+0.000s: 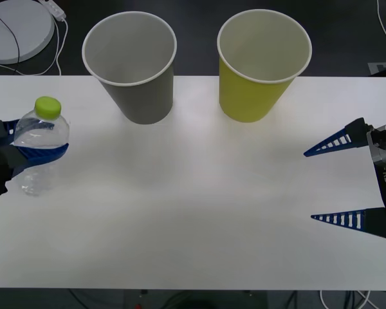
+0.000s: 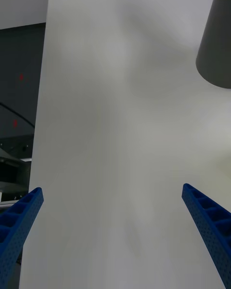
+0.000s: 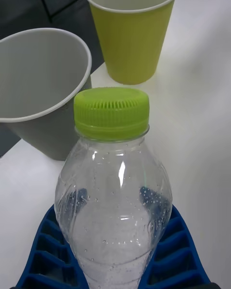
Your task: Put the can into the green bin and the plastic bottle into the gray bin
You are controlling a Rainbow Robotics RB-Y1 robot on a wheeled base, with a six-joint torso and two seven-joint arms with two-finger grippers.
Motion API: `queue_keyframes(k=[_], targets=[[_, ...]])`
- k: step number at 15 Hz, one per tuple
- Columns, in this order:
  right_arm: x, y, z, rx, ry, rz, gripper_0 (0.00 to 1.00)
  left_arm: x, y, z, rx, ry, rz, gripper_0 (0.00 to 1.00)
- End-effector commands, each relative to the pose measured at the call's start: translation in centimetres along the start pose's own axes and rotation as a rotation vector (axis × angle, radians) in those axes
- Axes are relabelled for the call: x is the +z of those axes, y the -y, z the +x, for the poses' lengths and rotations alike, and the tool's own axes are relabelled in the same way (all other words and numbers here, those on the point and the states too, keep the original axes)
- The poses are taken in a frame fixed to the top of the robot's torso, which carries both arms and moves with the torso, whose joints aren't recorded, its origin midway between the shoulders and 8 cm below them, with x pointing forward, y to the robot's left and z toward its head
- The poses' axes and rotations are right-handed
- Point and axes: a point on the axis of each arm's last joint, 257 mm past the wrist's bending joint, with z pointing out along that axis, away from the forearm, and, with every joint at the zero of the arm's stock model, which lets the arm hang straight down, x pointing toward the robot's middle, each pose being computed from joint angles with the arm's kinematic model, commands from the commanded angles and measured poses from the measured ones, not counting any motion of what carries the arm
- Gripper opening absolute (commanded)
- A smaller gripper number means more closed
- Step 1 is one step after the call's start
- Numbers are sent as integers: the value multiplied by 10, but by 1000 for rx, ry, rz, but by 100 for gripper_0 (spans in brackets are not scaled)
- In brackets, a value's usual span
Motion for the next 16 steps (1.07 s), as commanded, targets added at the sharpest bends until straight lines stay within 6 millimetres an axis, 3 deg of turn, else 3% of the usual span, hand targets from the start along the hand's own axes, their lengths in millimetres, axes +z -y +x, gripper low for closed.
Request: queue_keyframes(k=[1, 10, 16], targets=[[0, 0, 0, 0, 0, 0, 100, -6, -10, 5, -1, -22, -8, 0], [0, 0, 0, 0, 0, 0, 100, -8, -75, 1, 1, -88, 32, 0], [0, 0, 0, 0, 0, 0, 100, 4, -107, -12, 14, -138, 67, 0]])
